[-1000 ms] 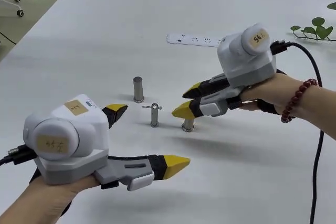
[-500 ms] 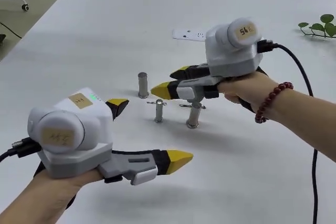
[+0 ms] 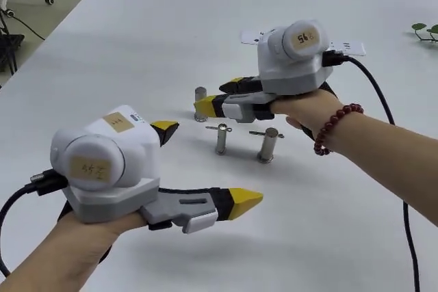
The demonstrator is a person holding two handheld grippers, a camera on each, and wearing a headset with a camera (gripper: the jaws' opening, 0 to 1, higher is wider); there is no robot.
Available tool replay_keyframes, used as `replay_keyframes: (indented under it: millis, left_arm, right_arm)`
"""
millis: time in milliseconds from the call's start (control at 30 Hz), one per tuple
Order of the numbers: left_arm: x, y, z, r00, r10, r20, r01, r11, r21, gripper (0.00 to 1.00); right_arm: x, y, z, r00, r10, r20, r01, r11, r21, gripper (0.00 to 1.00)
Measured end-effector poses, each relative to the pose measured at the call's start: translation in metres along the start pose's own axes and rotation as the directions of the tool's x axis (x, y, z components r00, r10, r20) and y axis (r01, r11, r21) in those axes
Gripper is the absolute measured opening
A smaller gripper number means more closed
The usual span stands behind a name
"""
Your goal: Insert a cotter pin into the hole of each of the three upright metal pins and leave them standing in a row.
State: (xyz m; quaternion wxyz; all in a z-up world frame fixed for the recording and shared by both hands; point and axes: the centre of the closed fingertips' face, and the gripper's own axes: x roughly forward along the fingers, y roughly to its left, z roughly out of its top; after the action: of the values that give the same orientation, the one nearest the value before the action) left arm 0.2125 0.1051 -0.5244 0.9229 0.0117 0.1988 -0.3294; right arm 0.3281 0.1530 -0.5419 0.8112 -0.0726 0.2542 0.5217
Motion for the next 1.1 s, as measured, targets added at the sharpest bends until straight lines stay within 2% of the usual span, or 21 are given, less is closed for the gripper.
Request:
replay_keyframes:
  millis: [233,533,900,1100]
  left_arm:
    - [0.001,-0.001,0.001,1.0,-0.006,0.003,0.006,1.0,-0.001,0.96]
    - [0.001,0.0,0.002,0.9999,-0.003,0.01,0.003,1.0,-0.007,0.95]
    - [0.002,0.0,0.004,0.9999,-0.001,0.016,0.001,1.0,-0.011,0.94]
    - [0.002,0.0,0.003,0.9999,0.0,0.012,0.0,1.0,-0.01,0.94]
  right_arm:
    - [0.01,-0.003,0.003,0.9998,-0.02,0.007,0.02,0.999,-0.041,0.28]
    - [0.025,-0.009,0.0,0.9995,-0.032,-0.004,0.031,0.998,-0.048,0.22]
    - [0.026,-0.013,-0.005,0.9978,-0.061,-0.025,0.059,0.994,-0.092,0.09]
    - [0.024,-0.01,-0.006,0.998,-0.054,-0.034,0.05,0.995,-0.09,0.09]
